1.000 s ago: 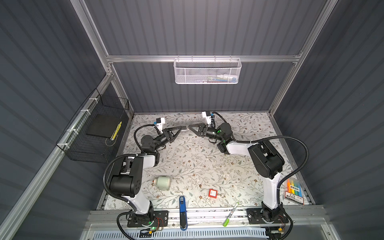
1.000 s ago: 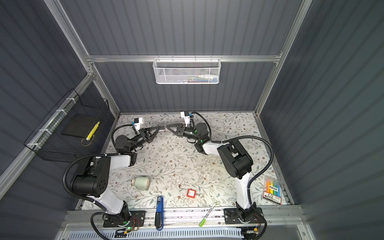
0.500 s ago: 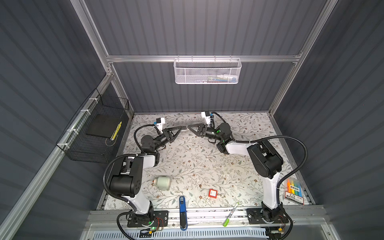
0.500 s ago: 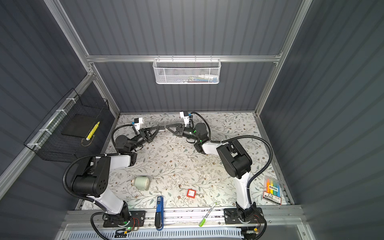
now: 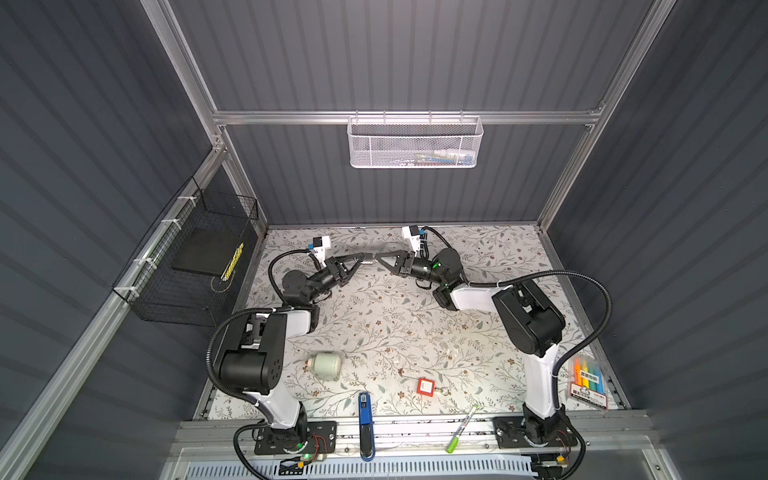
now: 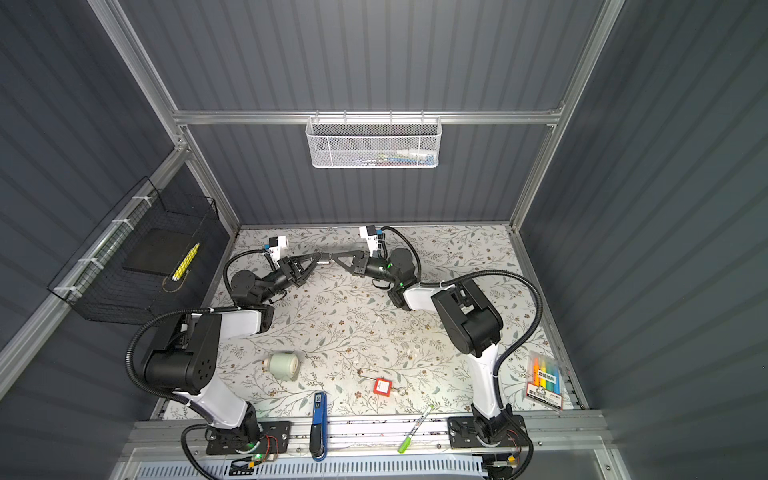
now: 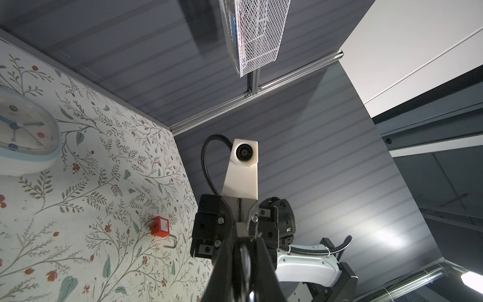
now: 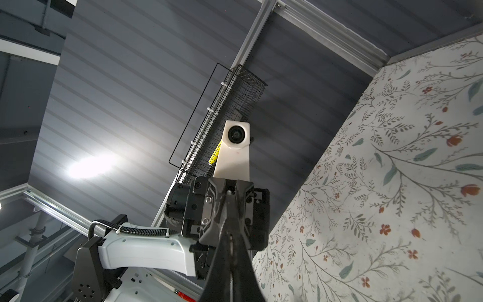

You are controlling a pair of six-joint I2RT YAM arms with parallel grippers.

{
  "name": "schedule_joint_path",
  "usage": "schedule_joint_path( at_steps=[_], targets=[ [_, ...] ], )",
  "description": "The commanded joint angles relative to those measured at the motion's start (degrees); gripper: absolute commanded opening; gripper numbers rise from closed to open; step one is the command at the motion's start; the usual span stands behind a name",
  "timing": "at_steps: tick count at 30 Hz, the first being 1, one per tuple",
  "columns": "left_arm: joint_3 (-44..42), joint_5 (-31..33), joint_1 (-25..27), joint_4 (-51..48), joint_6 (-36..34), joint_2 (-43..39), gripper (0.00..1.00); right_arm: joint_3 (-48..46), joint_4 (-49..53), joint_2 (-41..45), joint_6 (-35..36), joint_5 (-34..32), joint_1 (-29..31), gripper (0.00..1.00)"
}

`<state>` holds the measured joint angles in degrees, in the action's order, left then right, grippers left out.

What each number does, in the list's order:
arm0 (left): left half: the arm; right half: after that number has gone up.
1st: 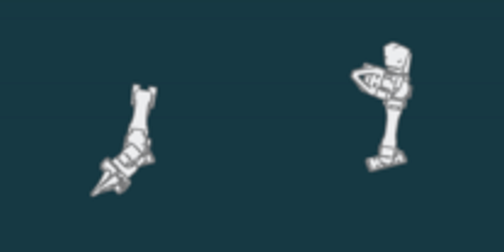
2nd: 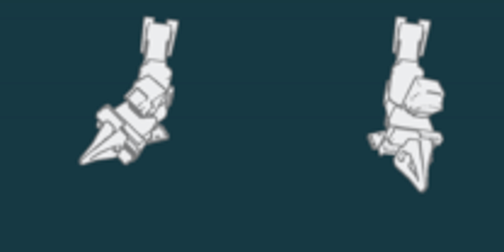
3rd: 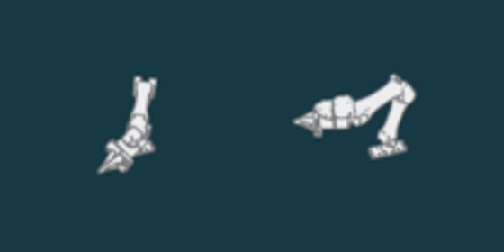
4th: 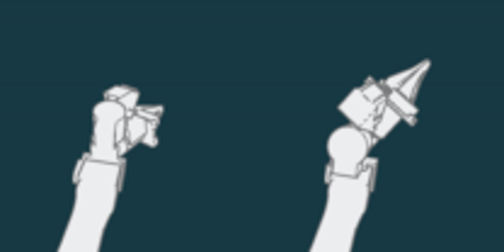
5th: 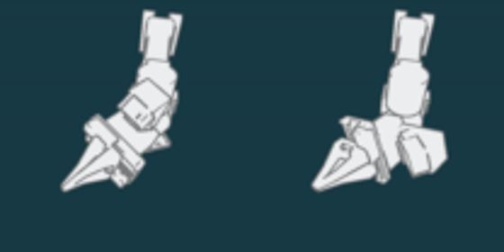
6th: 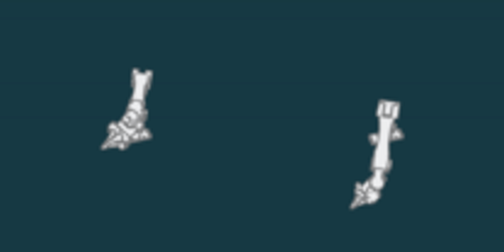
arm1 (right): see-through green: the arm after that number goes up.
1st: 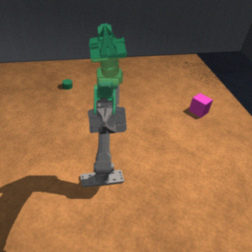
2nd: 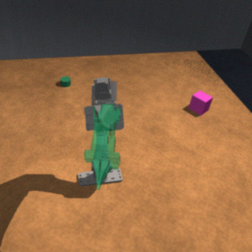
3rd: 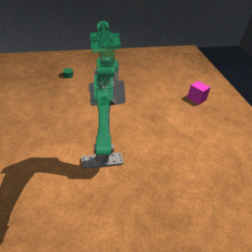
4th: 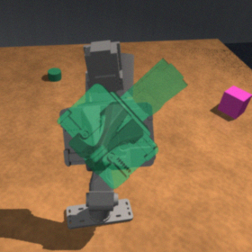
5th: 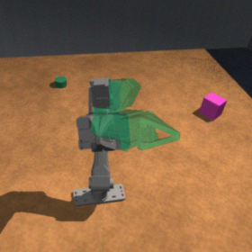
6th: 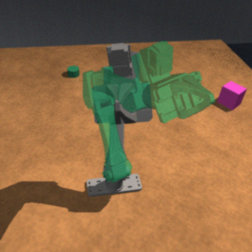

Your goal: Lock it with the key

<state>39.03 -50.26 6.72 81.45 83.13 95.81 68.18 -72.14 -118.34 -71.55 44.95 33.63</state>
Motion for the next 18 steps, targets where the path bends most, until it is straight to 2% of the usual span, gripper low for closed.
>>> schedule_joint_path(
  at_steps=[1, 9, 12, 14, 15, 17, 18],
  targets=[
    [0.7, -0.2, -0.8, 2.7, -0.2, -0.4, 0.0, -3.4, -1.6, 2.3, 1.3, -0.7, -2.0, 0.0],
    [0.7, -0.5, -0.9, 2.4, -0.5, -0.4, 0.0, -11.7, -1.8, 7.4, 3.2, -1.2, -8.0, 0.0],
    [0.8, -1.4, -0.9, -0.8, -2.7, -0.3, 0.0, -13.9, -1.4, 9.1, 4.1, -0.9, -9.5, 0.0],
    [1.6, -3.1, -0.8, -11.3, -9.0, -1.3, 0.0, -15.1, -0.7, 10.0, 4.9, -1.0, -10.2, 0.0],
    [2.5, -3.6, -0.7, -21.0, -15.1, -2.4, 0.0, -15.7, -0.1, 10.6, 5.5, -1.2, -10.6, 0.0],
    [6.3, -3.1, 0.3, -45.5, -31.9, -5.2, 0.0, -16.8, 1.0, 11.4, 6.4, -1.6, -11.0, 0.0],
    [9.8, -0.5, 1.6, -62.0, -43.6, -6.7, 0.0, -17.5, 1.5, 11.9, 6.9, -1.8, -11.3, 0.0]
  ],
)
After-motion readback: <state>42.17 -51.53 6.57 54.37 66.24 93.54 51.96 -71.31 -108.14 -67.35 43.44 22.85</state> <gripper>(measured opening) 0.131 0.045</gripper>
